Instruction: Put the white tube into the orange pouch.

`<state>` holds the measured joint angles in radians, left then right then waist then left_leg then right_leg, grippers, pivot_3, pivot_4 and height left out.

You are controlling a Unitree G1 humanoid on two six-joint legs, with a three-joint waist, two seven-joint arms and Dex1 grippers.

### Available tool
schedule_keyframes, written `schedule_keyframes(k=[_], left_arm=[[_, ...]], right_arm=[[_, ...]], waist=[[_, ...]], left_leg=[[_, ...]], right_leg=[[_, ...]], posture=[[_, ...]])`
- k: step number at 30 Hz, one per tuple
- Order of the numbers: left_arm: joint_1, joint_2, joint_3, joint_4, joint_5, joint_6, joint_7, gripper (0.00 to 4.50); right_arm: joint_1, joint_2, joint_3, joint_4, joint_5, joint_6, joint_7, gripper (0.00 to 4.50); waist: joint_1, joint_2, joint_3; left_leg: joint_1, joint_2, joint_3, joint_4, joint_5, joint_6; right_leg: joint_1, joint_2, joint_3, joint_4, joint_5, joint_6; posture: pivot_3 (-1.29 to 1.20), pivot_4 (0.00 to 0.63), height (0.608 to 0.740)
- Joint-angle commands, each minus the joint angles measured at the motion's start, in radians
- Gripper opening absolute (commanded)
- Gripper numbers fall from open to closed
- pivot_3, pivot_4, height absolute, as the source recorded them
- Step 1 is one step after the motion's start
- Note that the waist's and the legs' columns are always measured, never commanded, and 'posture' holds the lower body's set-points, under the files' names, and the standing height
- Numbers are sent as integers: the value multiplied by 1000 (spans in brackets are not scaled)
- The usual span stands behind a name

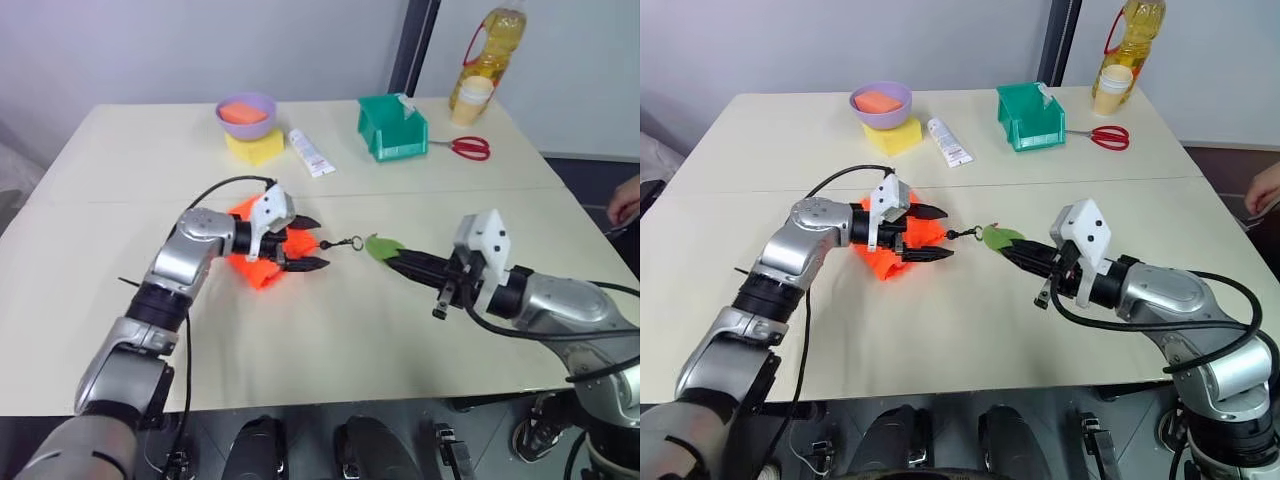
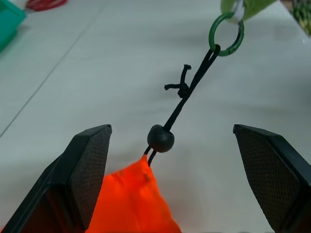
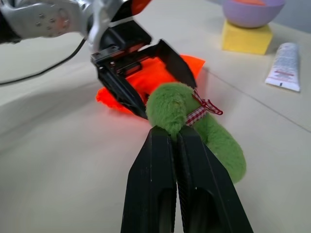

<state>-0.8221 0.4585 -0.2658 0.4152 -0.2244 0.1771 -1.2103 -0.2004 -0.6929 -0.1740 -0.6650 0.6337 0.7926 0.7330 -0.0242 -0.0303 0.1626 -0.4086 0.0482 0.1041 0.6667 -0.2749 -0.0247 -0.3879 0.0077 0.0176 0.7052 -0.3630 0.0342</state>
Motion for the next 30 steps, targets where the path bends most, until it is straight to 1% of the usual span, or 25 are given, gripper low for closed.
schedule_keyframes(k=[1,7,12,16,23,30], left_arm=[[-70,-13,-2,113,37,-74,-55,4298],[-134,-27,-6,268,76,-141,-152,4298],[-167,-41,-8,351,110,-190,-194,4298],[-199,-72,-15,416,138,-226,-219,4298],[-258,-132,-9,512,173,-280,-234,4298],[-300,-148,-18,599,226,-360,-247,4298]], right_arm=[[-7,-35,18,-37,-8,-43,19,0],[-1,-99,73,-53,-52,-87,49,0],[43,-158,54,-77,-55,-98,77,0],[82,-201,35,-89,-65,-112,95,0],[110,-208,19,-51,-109,-143,77,0],[118,-201,29,-35,-129,-164,78,0]], waist=[[5,0,0],[9,0,0],[10,0,0],[11,0,0],[11,0,0],[9,0,0]], left_leg=[[0,0,0,0,0,0],[-1,0,0,0,0,0],[-1,0,0,1,0,0],[-1,0,0,1,0,0],[-1,0,0,1,0,1],[-1,0,0,1,0,0]], right_leg=[[0,0,0,0,0,0],[-1,0,0,0,0,0],[-1,0,0,0,0,0],[0,0,0,0,0,0],[0,0,0,0,0,0],[-1,0,0,0,0,0]], posture=[[0,150,740],[0,150,740],[0,150,740],[0,150,740],[0,150,740],[0,150,740]])
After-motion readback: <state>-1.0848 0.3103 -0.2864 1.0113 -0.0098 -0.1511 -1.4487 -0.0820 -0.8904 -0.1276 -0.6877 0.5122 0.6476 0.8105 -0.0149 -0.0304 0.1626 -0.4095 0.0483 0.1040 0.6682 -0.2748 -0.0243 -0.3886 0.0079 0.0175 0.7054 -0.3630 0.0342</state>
